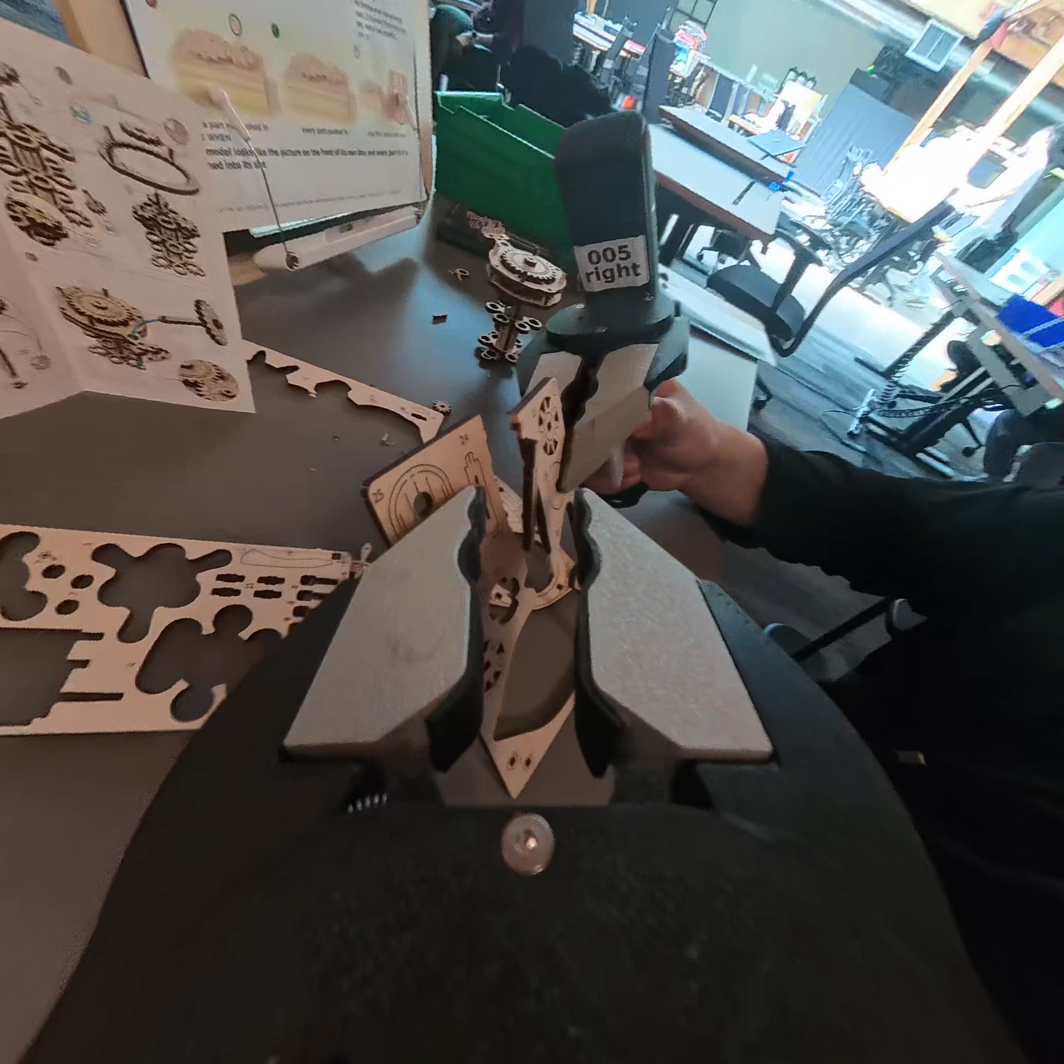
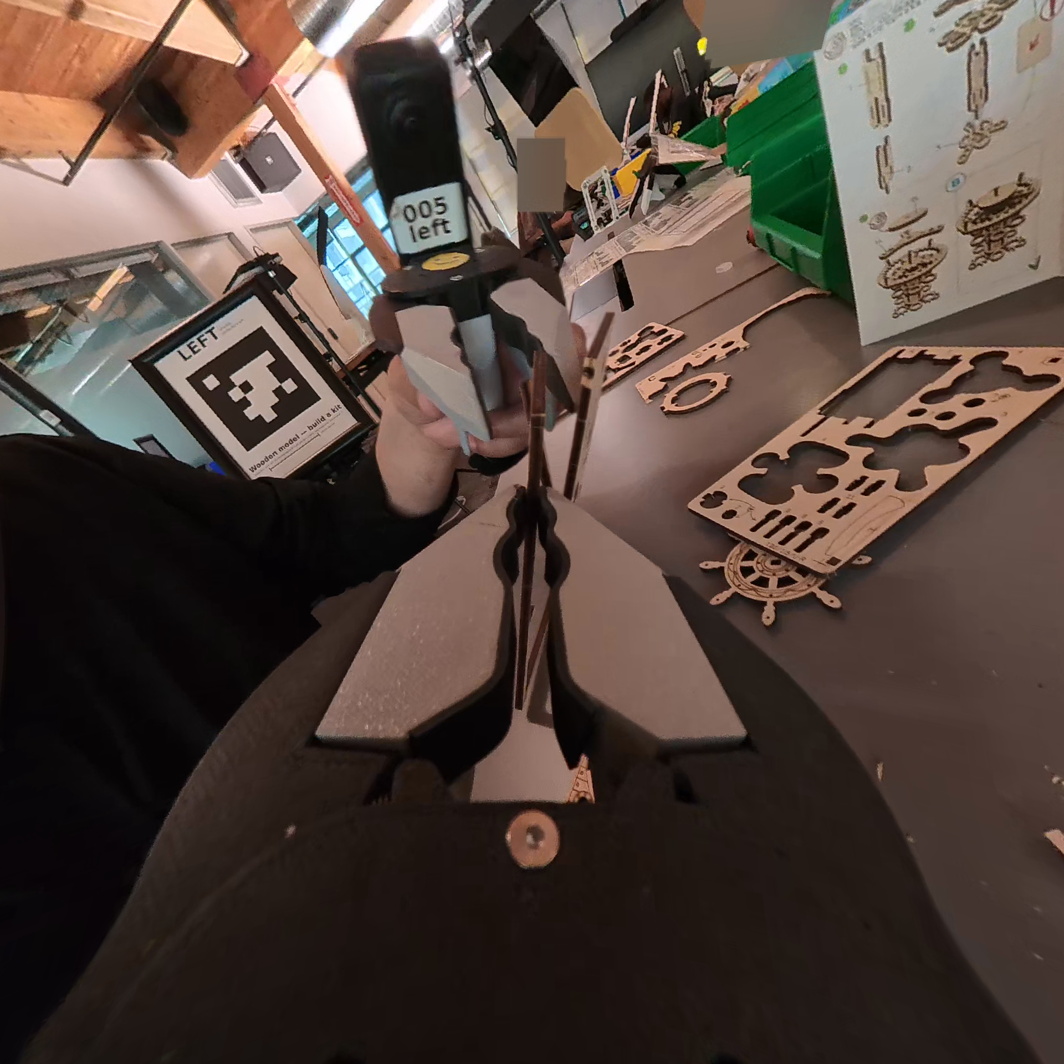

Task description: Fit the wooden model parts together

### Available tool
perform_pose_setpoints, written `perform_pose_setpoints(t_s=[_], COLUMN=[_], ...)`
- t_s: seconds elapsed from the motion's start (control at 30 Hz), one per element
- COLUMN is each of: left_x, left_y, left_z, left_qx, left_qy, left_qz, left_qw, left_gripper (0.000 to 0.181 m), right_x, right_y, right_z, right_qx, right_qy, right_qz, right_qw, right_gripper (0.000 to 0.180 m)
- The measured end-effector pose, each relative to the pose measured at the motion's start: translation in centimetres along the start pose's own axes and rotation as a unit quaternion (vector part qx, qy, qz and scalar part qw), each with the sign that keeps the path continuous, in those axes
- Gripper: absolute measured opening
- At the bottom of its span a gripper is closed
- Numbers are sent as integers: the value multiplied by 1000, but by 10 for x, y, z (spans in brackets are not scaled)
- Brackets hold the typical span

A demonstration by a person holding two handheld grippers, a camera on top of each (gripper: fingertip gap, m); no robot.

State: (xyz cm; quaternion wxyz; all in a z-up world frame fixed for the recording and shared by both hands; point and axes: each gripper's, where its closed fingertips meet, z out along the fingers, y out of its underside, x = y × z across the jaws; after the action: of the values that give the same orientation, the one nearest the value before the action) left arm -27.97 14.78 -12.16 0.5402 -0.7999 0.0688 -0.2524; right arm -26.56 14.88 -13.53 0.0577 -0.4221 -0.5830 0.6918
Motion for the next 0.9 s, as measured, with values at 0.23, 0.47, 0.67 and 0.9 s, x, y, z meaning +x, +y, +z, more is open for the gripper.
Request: perform_pose_setpoints(t_s=[0.23,0.47,0.67,0.9], left_x=[5,-2,-22,-1], left_y=[3,3,-10,-37], left_z=[8,8,-21,-37], left_qx=[3,20,128,152], left_qy=[36,42,91,81], left_qz=[-9,-31,-160,-105], left_qw=[999,998,975,979], left_gripper=[6,0,1,0], right_x=[-2,3,17,48], right_y=[4,2,-3,16], right_z=[5,3,-12,33], right_qx=[-15,-3,34,-55], right_qy=[-4,0,0,83], right_qz=[-5,20,81,85], right_qw=[1000,1000,996,991], right_gripper=[0,0,0,13])
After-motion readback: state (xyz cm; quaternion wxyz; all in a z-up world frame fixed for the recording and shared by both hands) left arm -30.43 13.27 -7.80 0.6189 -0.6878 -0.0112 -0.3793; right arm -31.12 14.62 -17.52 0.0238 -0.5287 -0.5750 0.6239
